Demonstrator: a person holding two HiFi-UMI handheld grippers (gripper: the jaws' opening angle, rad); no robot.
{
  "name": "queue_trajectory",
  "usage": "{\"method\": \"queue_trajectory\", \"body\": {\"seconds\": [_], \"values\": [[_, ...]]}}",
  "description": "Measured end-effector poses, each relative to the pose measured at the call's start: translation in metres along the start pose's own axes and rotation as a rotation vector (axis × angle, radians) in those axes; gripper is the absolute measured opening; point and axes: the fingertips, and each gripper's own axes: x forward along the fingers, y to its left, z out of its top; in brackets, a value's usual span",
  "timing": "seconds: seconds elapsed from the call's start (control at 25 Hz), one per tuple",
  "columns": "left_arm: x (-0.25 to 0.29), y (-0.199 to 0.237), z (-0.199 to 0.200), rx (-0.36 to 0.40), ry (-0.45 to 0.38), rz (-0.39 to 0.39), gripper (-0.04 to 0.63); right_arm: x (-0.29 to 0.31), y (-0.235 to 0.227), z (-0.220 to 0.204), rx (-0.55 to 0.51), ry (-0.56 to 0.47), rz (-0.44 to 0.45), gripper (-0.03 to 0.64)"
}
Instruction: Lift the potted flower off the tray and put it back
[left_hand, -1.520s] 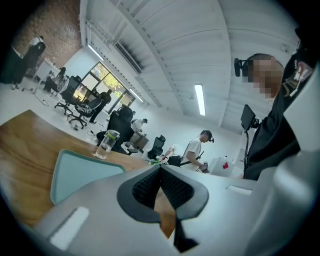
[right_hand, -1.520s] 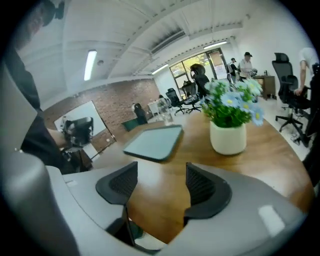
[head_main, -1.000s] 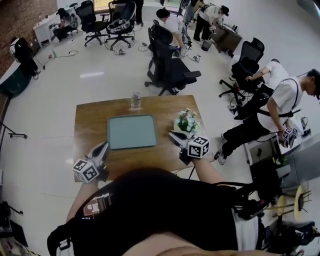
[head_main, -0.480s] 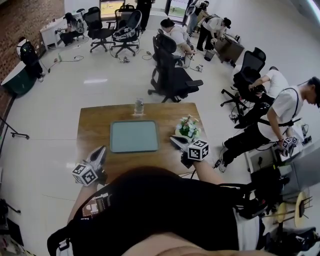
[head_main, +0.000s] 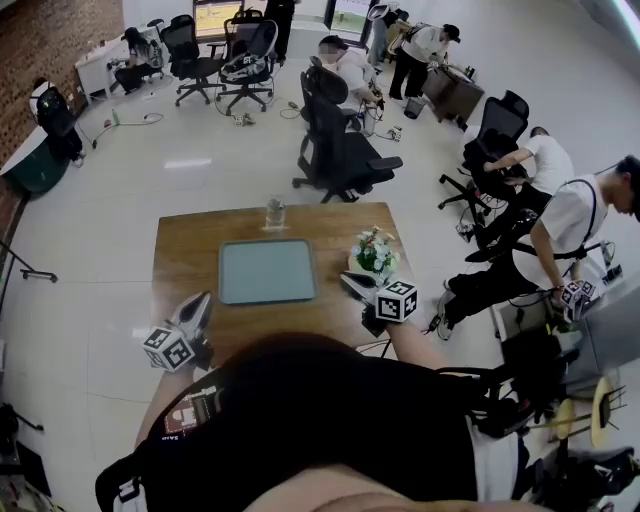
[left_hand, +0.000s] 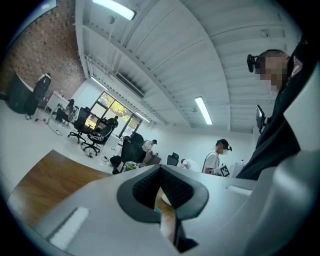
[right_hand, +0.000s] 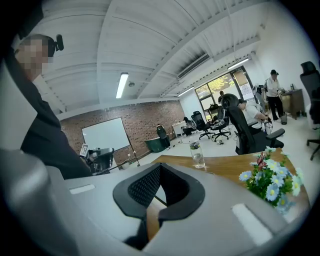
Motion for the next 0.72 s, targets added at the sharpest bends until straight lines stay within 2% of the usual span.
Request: {"method": "queue_trajectory", "body": {"seconds": [0.72], "values": [[0.005, -0.009, -0.002, -0.011, 0.005, -0.032, -0.003, -0.014, -0.004, -0.010, 0.011, -0.005, -0.044, 0.013]]}}
